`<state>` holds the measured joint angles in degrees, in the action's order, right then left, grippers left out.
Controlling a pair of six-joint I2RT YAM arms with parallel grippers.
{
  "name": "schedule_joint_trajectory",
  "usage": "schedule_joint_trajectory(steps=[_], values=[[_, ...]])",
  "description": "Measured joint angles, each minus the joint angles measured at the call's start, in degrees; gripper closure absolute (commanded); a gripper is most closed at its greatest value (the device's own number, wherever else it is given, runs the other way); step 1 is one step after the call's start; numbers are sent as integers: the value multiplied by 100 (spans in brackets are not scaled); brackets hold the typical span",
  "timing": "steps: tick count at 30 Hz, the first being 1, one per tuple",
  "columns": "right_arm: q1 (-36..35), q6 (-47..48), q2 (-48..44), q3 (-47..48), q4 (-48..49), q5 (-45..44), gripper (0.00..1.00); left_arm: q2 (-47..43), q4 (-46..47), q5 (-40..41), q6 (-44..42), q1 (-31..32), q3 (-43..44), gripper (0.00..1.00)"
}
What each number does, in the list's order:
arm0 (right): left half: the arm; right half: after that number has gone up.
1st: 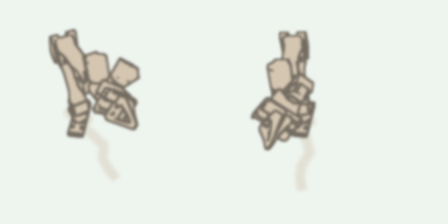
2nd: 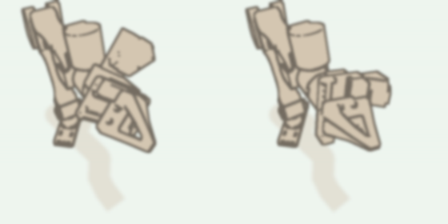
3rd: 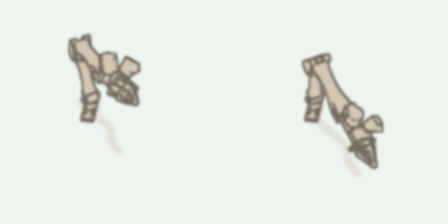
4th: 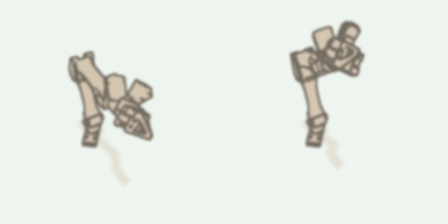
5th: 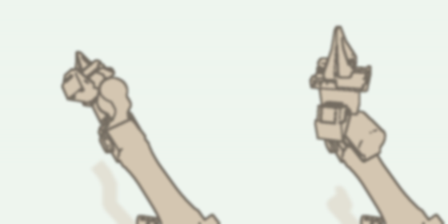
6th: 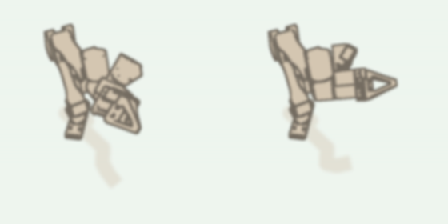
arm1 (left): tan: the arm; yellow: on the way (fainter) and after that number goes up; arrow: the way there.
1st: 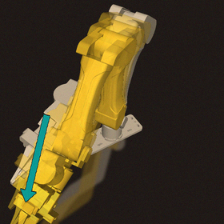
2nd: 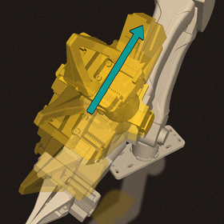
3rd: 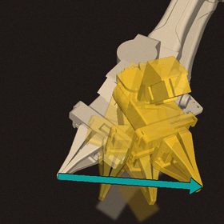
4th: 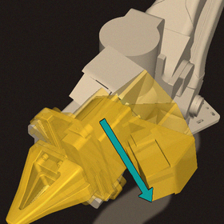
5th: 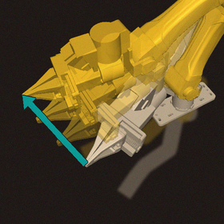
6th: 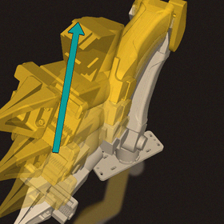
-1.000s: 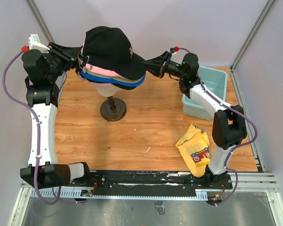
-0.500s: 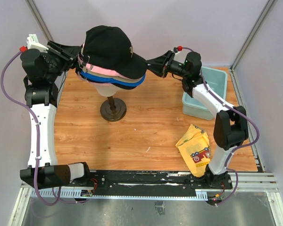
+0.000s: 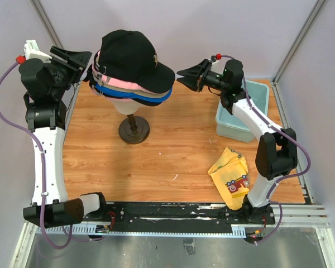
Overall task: Stack the hats
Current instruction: Reset both arms
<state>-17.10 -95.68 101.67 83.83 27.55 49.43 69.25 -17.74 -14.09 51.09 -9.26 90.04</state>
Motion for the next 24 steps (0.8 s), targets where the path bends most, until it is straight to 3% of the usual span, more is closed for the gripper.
schedule_joint_trajectory(steps=[7,11,16,17,18,20,24], values=[[164,374,-188,13,-448,7,61,-46,-365,372,-74,0,223,43],[420,1185,-409,166,-1333,-37,56,-249,-619,820,-199,0,354,42],[813,3075,-728,680,-3163,-796,36,-649,-951,1547,-634,-4,494,41],[861,3541,-796,791,-3560,-1108,12,-774,-984,1725,-752,-4,461,40],[903,3967,-872,855,-3886,-1419,0,-922,-970,1886,-872,-4,365,39],[905,4614,-1014,874,-4400,-2002,1,-1416,-861,2245,-1095,-4,-142,33],[901,5724,-1327,667,-5021,-3285,2,-2470,-518,2691,-1320,-7,-1578,12]])
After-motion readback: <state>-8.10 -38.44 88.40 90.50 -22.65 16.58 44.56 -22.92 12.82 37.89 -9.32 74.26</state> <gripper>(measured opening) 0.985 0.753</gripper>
